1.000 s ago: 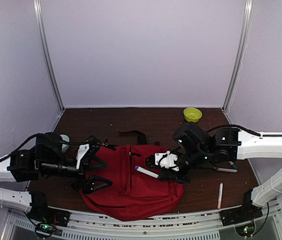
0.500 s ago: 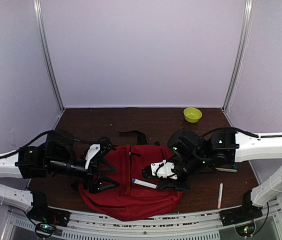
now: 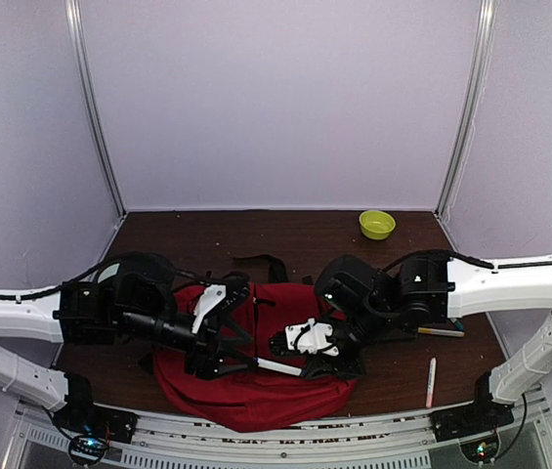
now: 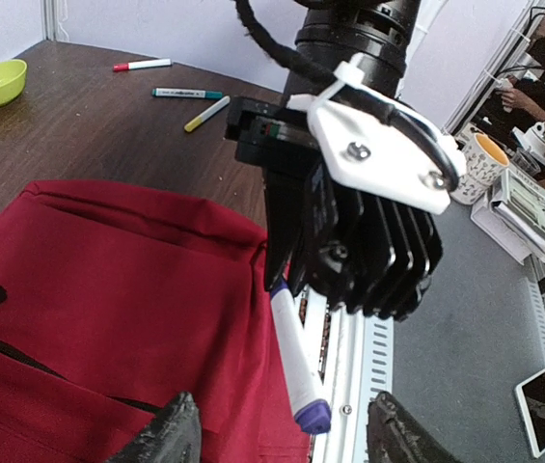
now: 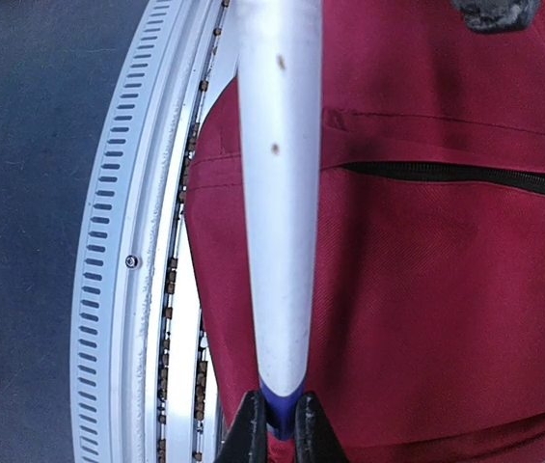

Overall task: Pack the student bag
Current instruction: Pass from the right arm to the left, then place the pen in the lower front pocket of the bag.

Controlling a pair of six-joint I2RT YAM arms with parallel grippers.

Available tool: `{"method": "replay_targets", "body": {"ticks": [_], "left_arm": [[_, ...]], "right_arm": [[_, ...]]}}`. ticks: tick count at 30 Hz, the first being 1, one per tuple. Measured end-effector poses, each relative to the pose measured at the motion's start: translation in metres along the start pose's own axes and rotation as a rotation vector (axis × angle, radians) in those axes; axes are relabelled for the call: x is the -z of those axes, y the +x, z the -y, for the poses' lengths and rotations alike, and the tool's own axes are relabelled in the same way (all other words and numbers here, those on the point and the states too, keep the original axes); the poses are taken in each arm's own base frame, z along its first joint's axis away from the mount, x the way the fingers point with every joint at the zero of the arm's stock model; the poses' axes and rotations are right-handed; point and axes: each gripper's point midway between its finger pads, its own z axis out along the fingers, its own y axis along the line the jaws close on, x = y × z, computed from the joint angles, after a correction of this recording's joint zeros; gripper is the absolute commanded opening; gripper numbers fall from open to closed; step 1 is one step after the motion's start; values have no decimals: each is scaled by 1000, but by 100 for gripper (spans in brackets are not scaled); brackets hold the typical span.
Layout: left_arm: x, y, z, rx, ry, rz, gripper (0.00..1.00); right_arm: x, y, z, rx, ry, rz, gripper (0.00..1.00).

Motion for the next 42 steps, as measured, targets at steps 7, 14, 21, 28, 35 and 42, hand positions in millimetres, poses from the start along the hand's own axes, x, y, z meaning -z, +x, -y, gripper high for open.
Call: {"method": "replay_targets", "body": {"ticks": [7, 14, 21, 28, 35, 42], "left_arm": [[-11, 4, 2, -4, 14, -32, 44], [-13, 6, 2, -13, 9, -40, 32], [-14, 4, 3, -20, 8, -39, 2], [-15, 3, 1, -24, -5, -37, 0], [-14, 3, -4, -27, -38, -38, 0], [2, 6, -19, -25, -148, -49, 0]], "right_arm": [[1, -3, 1, -5, -2, -3, 0], [0, 0, 0, -9, -5, -12, 0], [0, 1, 1, -11, 4, -20, 0], [2, 2, 7, -39, 37, -32, 32], [6, 1, 22, -74, 124, -41, 52], [17, -1, 38, -118, 220, -32, 57]]}}
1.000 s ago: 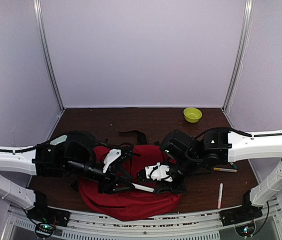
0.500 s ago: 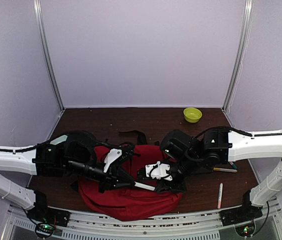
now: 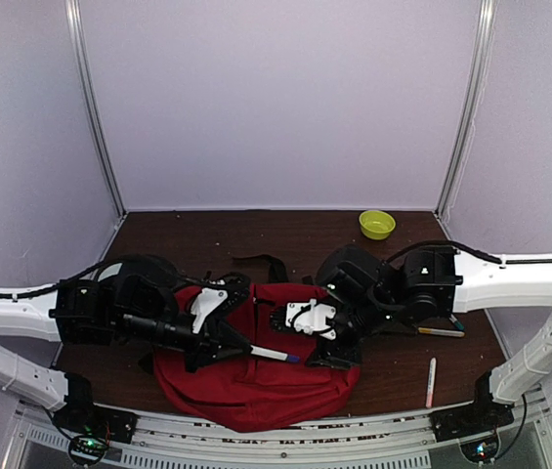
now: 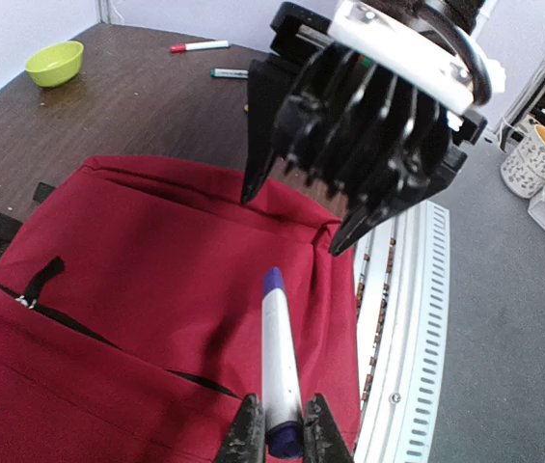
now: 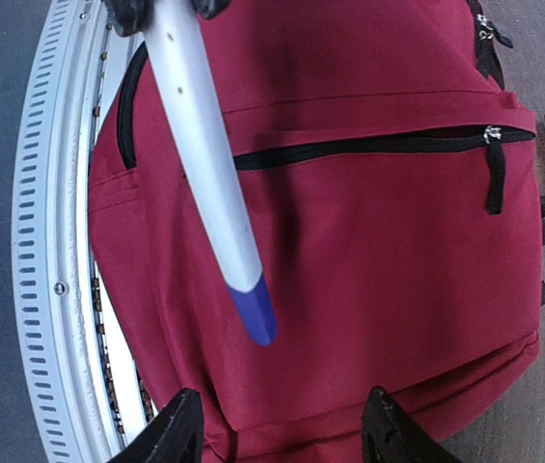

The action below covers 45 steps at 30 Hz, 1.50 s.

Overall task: Pack the student bag
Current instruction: Place the pen in the lower front pocket of the bag.

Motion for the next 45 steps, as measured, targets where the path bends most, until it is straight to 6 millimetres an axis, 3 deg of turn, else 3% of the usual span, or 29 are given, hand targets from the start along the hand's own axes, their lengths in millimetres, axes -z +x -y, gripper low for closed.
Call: {"method": "replay_targets", "body": {"ticks": [6, 14, 24, 37, 45], "left_arm": [[20, 2, -14, 9, -101, 2, 0], [39, 30, -34, 54, -229, -60, 0], [46, 47, -52, 86, -335, -120, 0], [48, 54, -57, 103, -370, -147, 0], [32, 63, -52, 98, -325, -211, 0]], "right_arm": [[13, -11, 23, -65, 97, 59, 62], [16, -34, 49, -198, 170, 133, 62], [-21, -32, 52, -325, 161, 87, 62], [-23, -33, 56, -363, 177, 87, 61], [-23, -33, 56, -364, 177, 87, 61]]}}
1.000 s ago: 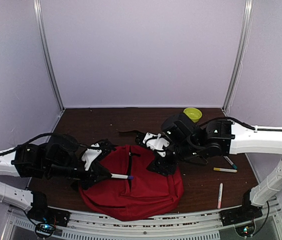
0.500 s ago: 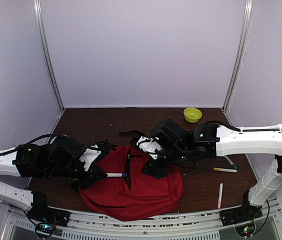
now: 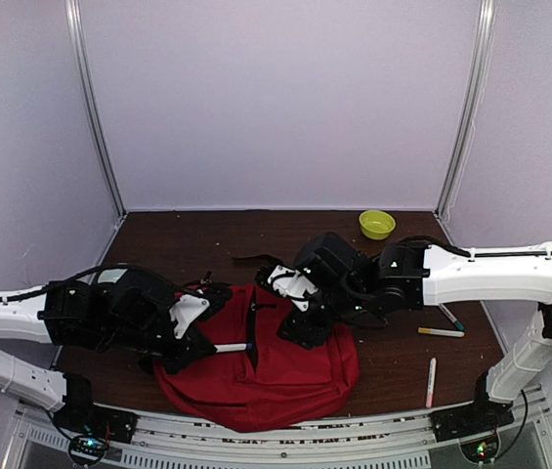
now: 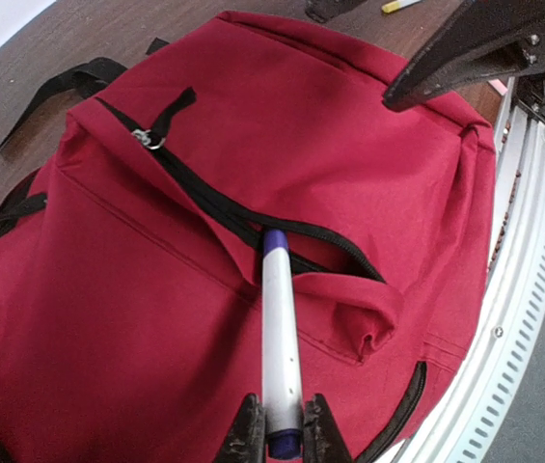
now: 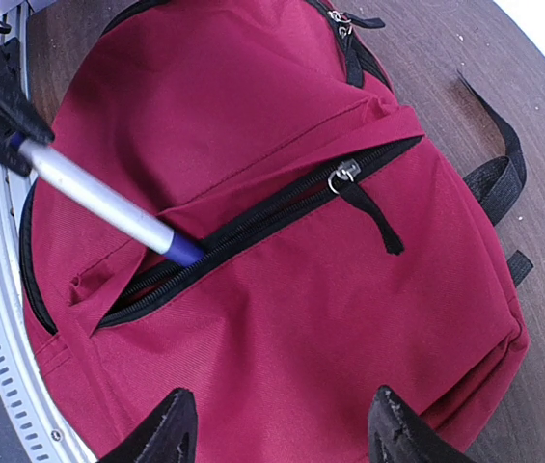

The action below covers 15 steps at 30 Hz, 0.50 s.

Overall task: Pack the student bag
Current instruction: Place the pen in the lower front pocket of the bag.

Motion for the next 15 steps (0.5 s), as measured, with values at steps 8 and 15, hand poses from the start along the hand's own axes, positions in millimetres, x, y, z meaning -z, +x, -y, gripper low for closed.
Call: {"method": "replay_targets", "body": {"ticks": [8, 15], "left_arm": [[-6, -4, 11, -24, 52, -11, 0], [-6, -15, 10, 10, 40, 34, 0]], "right_arm": [[0, -1, 0, 0, 2, 5, 61], [0, -6, 5, -13, 29, 24, 61]]}}
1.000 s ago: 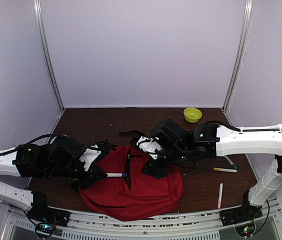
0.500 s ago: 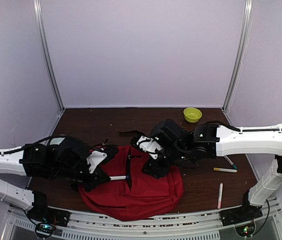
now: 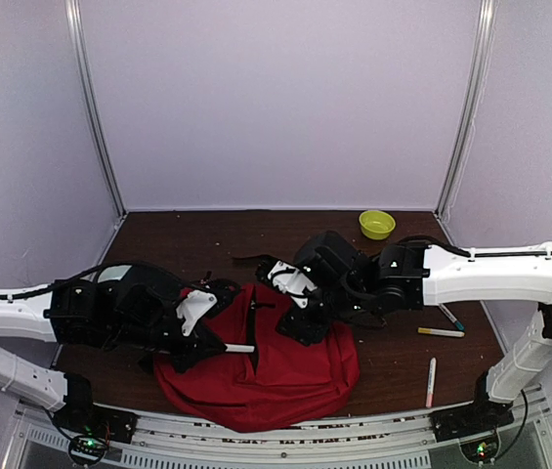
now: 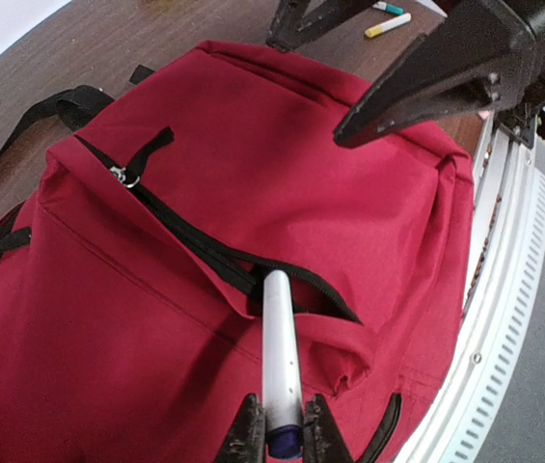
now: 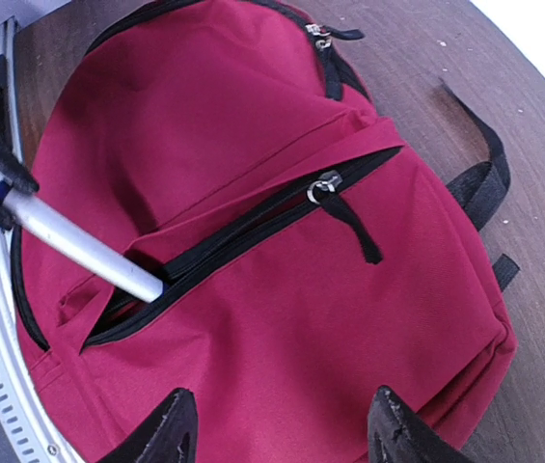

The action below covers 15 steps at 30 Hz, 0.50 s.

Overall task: Pack the student bag
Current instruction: Place the pen in the lower front pocket of the bag.

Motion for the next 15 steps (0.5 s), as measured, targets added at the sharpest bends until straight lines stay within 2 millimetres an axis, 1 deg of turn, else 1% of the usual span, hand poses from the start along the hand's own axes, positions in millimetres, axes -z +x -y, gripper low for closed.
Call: {"method": "replay_targets", "body": {"ticks": [2, 6, 8, 9, 11, 12, 15], "left_arm": [[-6, -5, 1, 27, 3, 24, 0], [-23, -6, 3, 75, -10, 29, 0], [-30, -8, 4, 96, -24, 42, 0], [-32, -11, 4, 107, -34, 53, 0], [-37, -14, 3, 126, -54, 71, 0], [-41, -16, 2, 135, -69, 79, 0], [-51, -16, -2, 149, -119, 82, 0]], "right_arm": [[0, -2, 4, -16, 25, 10, 61], [4, -4, 19, -63, 104, 45, 65], [13, -2, 29, -88, 153, 76, 72], [19, -1, 35, -101, 181, 97, 79], [35, -1, 50, -137, 247, 148, 98], [43, -2, 55, -162, 273, 172, 100], [63, -6, 72, -206, 349, 251, 100]]}}
